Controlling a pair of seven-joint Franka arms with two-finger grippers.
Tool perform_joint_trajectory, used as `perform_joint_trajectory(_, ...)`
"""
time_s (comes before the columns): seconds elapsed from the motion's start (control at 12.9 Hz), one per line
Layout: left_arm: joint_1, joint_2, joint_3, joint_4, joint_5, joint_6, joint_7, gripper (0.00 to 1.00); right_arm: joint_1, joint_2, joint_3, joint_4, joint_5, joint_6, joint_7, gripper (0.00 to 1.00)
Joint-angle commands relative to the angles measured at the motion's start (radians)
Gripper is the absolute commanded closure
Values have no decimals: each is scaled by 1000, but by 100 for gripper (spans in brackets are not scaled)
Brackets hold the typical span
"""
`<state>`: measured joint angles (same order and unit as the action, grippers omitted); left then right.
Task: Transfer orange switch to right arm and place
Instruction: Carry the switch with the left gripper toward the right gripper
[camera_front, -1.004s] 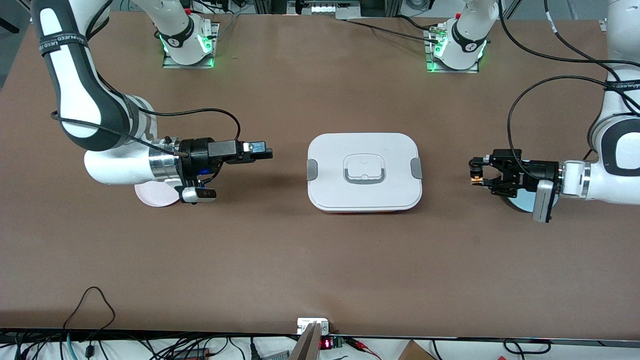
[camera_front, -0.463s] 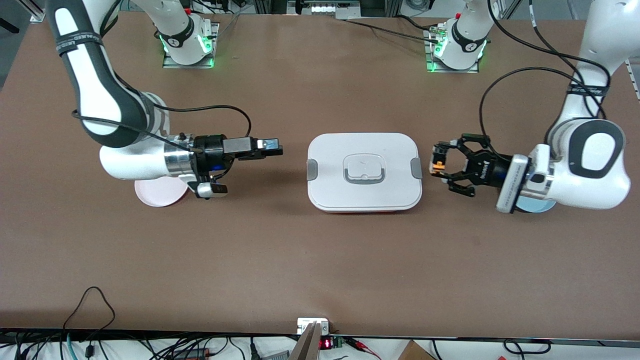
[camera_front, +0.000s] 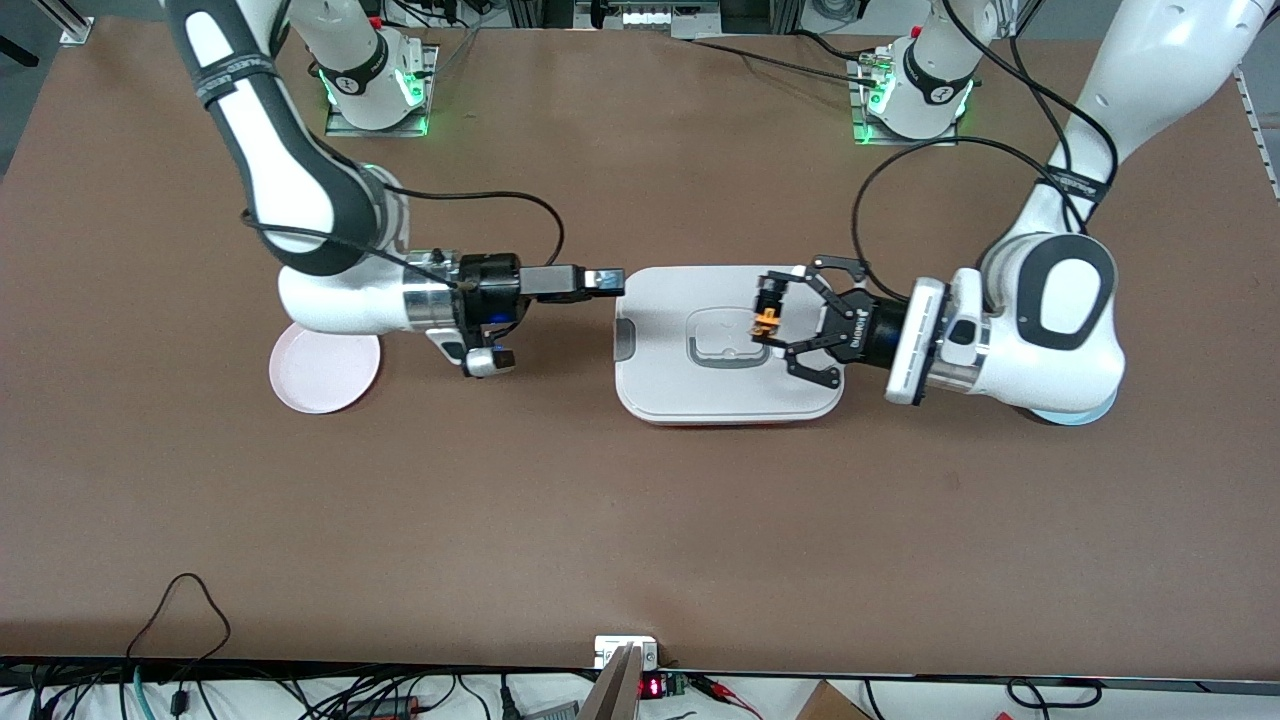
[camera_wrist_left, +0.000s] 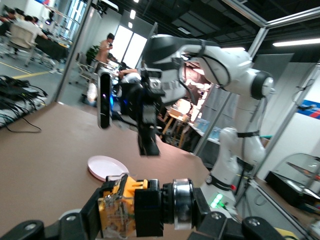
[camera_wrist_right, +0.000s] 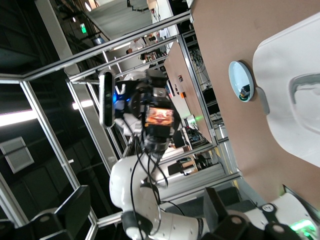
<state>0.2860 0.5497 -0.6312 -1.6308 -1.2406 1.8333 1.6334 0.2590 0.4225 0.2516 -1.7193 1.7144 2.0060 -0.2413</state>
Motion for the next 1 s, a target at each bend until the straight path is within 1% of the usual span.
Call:
perform_joint_trajectory(0.0, 4, -4, -91, -1, -57, 131, 34, 68, 29, -25, 0, -26, 54, 46, 49, 0)
perform_joint_trajectory(0.08, 4, -4, -114, -7, -63, 161, 34, 68, 37, -24, -2, -22, 56, 69, 74, 0)
perform_joint_trajectory(0.46, -18, -4, -120, -7, -82, 173, 33, 68, 66, -21, 5, -16, 161, 189, 91, 0)
perform_joint_trajectory(0.54, -27, -4, -120, -9, -82, 173, 33, 68, 66, -21, 5, -14, 203, 203, 91, 0)
perform_joint_trajectory(0.7, -41, -4, -120, -12, -82, 214, 34, 68, 72, -22, 6, -14, 206, 207, 88, 0)
perform_joint_trajectory(0.93, -57, 2, -120, -12, -82, 222, 34, 67, 78, -27, 9, -11, 200, 220, 82, 0)
